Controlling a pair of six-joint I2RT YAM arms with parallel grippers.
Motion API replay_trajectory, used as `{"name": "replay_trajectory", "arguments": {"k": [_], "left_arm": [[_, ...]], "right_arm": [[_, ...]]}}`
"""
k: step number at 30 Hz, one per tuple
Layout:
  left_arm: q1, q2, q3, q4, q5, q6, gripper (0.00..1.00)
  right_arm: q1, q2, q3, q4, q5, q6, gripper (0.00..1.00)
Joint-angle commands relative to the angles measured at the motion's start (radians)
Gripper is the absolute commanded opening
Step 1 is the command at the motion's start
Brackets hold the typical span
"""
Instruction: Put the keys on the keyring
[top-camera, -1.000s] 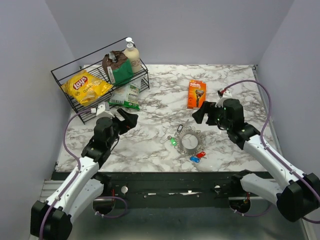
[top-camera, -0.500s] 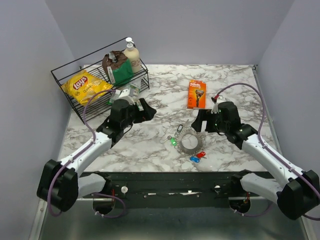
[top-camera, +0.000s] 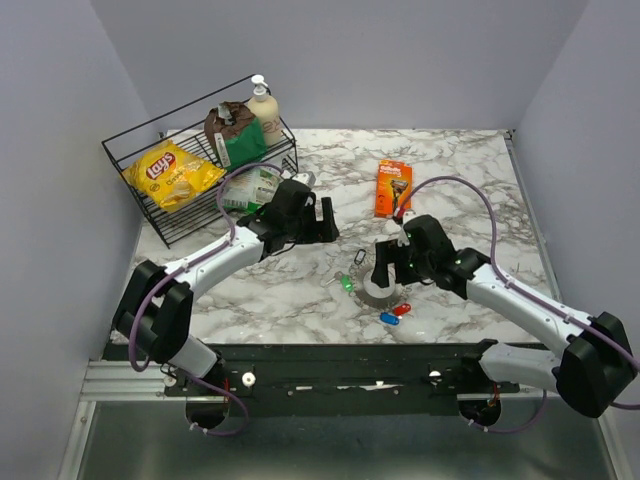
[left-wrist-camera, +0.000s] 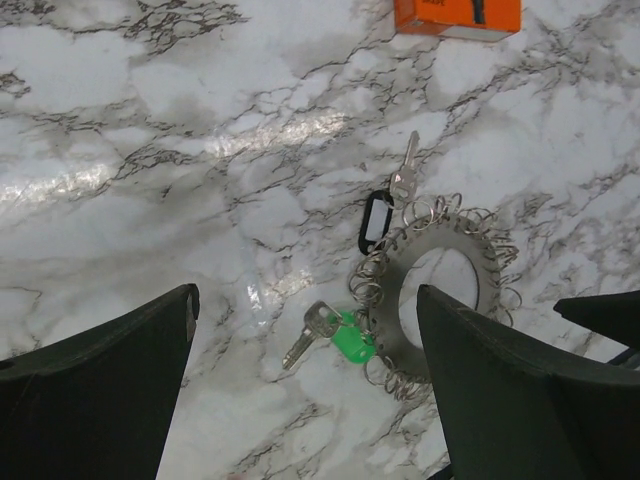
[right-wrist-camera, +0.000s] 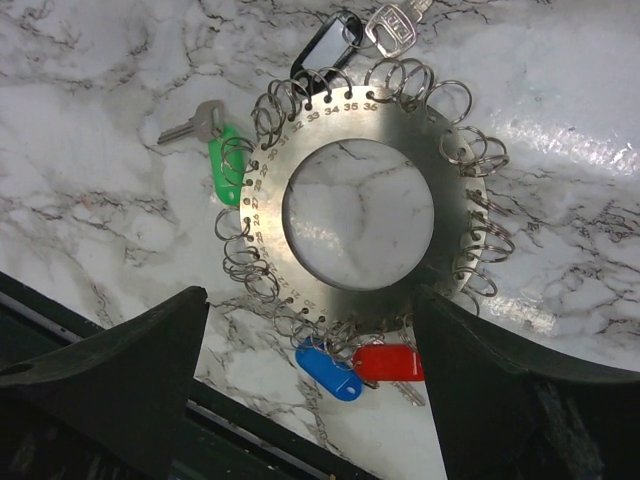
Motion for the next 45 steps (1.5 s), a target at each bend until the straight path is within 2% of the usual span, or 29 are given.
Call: {"name": "replay_trajectory", "arguments": {"k": [1, 6, 16, 22, 28, 35, 40, 45], "left_arm": [[-0.002, 0.039, 0.075, -0.152, -0.064, -0.009, 0.99], [0.0, 0.001, 0.025, -0.097, -0.073, -0.01, 0.99], [-0.002, -0.246, -0.141, 0.065, -0.14, 0.016, 0.99], [0.0, -0.336, -0.227, 0.147, -0.192, 0.031, 0.99], [0.0, -0.361, -0.259, 0.194, -0.199, 0.05, 0.99], [0.0, -0.366, -0.261, 0.197, -0.192, 0.051, 0.99], [0.0, -0.389, -0.271, 0.199, -0.189, 0.054, 0.99], [0.0, -0.393, -0.28, 0.199, -0.188, 0.059, 0.99]], "right_arm": [[0.034, 0.035, 0.068, -0.069, 0.082, -0.006, 0.88], [0.069, 0.051, 0.083, -0.092, 0.123, -0.006, 0.88], [0.105, 0.081, 0.1, -0.103, 0.159, -0.009, 0.88], [0.143, 0.123, 0.119, -0.129, 0.196, -0.005, 0.87], [0.166, 0.134, 0.128, -0.146, 0.225, 0.008, 0.83], [0.168, 0.12, 0.126, -0.186, 0.296, 0.057, 0.74], [0.168, 0.124, 0.125, -0.192, 0.29, 0.077, 0.68], [0.169, 0.155, 0.117, -0.194, 0.281, 0.083, 0.67]]}}
